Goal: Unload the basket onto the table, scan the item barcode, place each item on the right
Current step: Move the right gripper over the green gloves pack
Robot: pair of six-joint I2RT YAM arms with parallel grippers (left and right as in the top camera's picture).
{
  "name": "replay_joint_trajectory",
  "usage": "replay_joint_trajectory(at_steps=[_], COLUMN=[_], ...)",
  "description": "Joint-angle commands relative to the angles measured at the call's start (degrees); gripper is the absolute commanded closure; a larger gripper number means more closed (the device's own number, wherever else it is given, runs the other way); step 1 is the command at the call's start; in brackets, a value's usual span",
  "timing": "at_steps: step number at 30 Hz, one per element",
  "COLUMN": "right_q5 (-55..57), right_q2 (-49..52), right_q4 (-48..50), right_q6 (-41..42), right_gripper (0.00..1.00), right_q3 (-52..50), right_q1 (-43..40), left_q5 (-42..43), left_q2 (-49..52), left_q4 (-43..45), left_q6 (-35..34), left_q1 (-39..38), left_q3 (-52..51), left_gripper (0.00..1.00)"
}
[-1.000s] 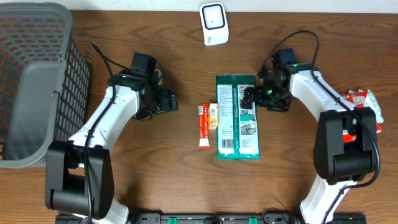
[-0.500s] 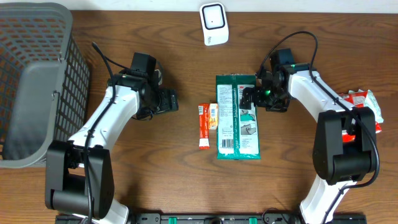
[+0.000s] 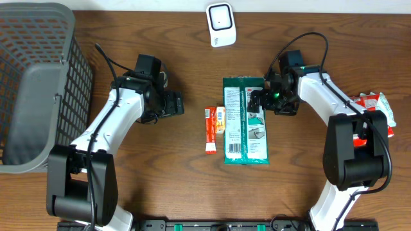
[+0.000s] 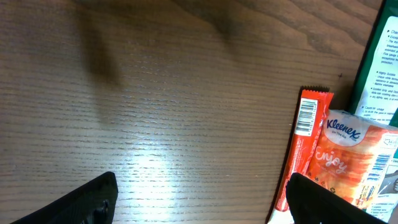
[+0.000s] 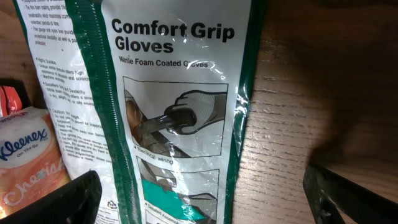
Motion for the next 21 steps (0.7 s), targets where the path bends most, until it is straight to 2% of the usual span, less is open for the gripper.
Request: replay_joint_trajectory(at_steps=[1, 17, 18, 19, 20, 21], right_q5=[-0.3, -0.2, 0.2, 0.9, 1.2, 1.2], right_q2=[-0.7, -0.7, -0.7, -0.7, -0.8, -1.2], right_q4=[0.1, 0.0, -0.1, -0.1, -0.1, -0.1], right_q6=[0.6, 0.5, 0.2, 0.1, 0.1, 0.4], right_gripper=[0.01, 0.02, 0.18, 0.29, 0.47, 0.61], right_q3=[-0.4, -0.4, -0.4, -0.4, -0.4, -0.4], right_q1=[0.3, 0.3, 0.3, 0.4, 0.4, 0.4], left_q5=[0.5, 0.5, 0.5, 0.4, 0.2, -1.4], left_q2=[-1.0, -1.0, -1.0, -1.0, -1.0, -1.0], left_q4=[0.5, 1.1, 1.1, 1.3, 1.8, 2.2], left_q6=[0.7, 0.5, 0.5, 0.5, 0.5, 0.5], left_q1=[0.2, 0.0, 0.0, 0.1, 0.2, 0.2], left_q3=[0.6, 0.6, 0.6, 0.6, 0.6, 0.6], left_gripper=[0.13, 0.12, 0.13, 0.13, 0.13, 0.13])
